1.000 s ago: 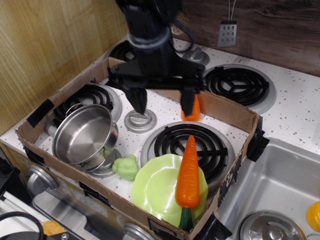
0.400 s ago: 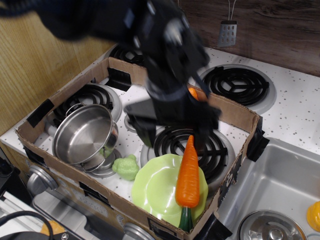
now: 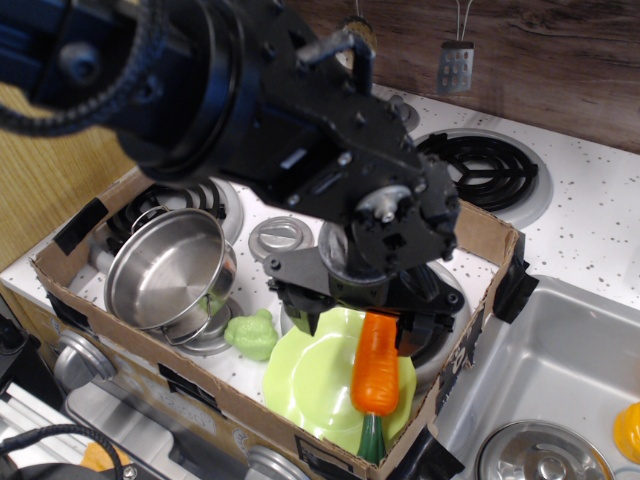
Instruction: Take carrot off plate
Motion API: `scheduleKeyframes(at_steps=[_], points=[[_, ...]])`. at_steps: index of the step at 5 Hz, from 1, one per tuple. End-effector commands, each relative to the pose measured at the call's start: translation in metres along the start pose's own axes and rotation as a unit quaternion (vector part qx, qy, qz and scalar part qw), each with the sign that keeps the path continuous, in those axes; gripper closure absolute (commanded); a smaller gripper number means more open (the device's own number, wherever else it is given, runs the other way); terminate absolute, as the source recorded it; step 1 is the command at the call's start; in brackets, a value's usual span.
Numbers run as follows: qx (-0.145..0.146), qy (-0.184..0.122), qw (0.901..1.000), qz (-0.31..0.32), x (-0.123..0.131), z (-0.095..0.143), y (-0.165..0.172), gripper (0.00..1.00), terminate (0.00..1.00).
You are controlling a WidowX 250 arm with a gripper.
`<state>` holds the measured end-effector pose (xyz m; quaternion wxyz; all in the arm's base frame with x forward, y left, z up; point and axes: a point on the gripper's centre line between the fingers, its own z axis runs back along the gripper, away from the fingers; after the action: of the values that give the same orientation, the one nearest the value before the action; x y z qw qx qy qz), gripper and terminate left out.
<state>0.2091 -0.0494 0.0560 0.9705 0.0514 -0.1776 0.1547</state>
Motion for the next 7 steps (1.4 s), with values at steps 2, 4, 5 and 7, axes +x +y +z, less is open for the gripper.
scheduleKeyframes(at_steps=[2, 4, 5, 7], points=[[-0.020, -0.030, 0.9992, 0.016, -0.006, -0.023, 0.000, 0.00, 0.00], [-0.036, -0.027, 0.9976, 0.053, -0.020, -0.027, 0.000, 0.00, 0.00], [-0.054, -0.022, 0.9963, 0.064, -0.019, -0.032, 0.000, 0.00, 0.00], [-0.066, -0.019, 0.9959, 0.059, -0.015, -0.038, 0.003, 1.00, 0.00]])
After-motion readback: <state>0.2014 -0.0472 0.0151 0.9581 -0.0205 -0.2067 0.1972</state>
